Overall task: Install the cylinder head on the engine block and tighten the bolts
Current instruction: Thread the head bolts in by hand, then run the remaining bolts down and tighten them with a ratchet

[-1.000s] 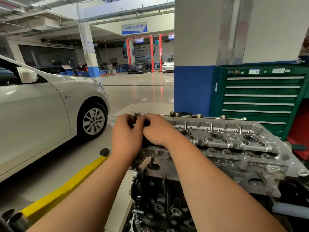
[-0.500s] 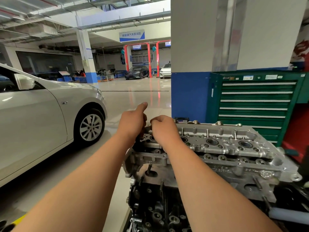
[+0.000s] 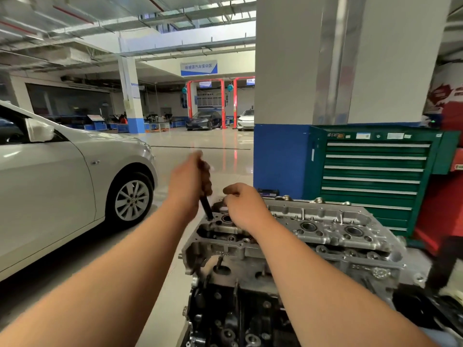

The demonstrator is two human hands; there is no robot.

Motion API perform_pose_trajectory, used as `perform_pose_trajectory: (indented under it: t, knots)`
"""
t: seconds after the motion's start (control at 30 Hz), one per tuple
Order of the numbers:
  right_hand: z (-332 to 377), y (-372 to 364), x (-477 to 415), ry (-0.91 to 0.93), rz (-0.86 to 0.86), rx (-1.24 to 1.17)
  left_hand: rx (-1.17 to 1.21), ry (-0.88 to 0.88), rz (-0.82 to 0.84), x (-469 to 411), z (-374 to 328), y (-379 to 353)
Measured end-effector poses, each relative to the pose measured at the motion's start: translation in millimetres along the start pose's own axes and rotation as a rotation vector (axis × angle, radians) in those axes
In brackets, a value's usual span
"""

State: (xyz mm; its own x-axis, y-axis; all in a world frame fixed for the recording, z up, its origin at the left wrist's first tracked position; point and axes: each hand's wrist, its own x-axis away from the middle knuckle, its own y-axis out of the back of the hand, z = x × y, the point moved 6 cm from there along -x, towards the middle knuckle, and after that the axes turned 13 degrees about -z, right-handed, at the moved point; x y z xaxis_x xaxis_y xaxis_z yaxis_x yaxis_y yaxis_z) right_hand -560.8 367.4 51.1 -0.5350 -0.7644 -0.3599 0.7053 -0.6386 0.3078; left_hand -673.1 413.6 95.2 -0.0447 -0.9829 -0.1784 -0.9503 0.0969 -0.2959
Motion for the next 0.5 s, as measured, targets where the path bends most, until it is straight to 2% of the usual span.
perform_pose_trajectory:
  t: [0.1, 0.17, 0.27, 0.33, 0.4, 0.5]
  knots:
    - [15.7, 37.2, 8.5, 0.081, -0.023, -0.050, 0.165, 0.027, 0.104, 17.9, -44.9, -37.8]
    - [17.1, 71.4, 19.0, 0.074, -0.070, -0.120, 0.203, 0.070, 0.189, 44.0, -48.6, -71.8]
    - [3.9, 133.3, 43.6, 0.088, -0.185, -0.081, 0.188, 0.067, 0.221, 94.4, -21.2, -124.8]
    - [-15.1, 185.4, 65.2, 0.083, -0.358, 0.027, 0.138, 0.054, 0.239, 132.1, 5.0, -162.5]
    - [-36.2, 240.0, 87.6, 0.053, -0.491, 0.078, 0.060, 0.098, 0.301, 173.1, 35.8, -205.4]
    - [-70.6, 321.8, 120.4, -0.035, -0.598, 0.191, -0.047, 0.154, 0.433, 245.8, 75.3, -270.7]
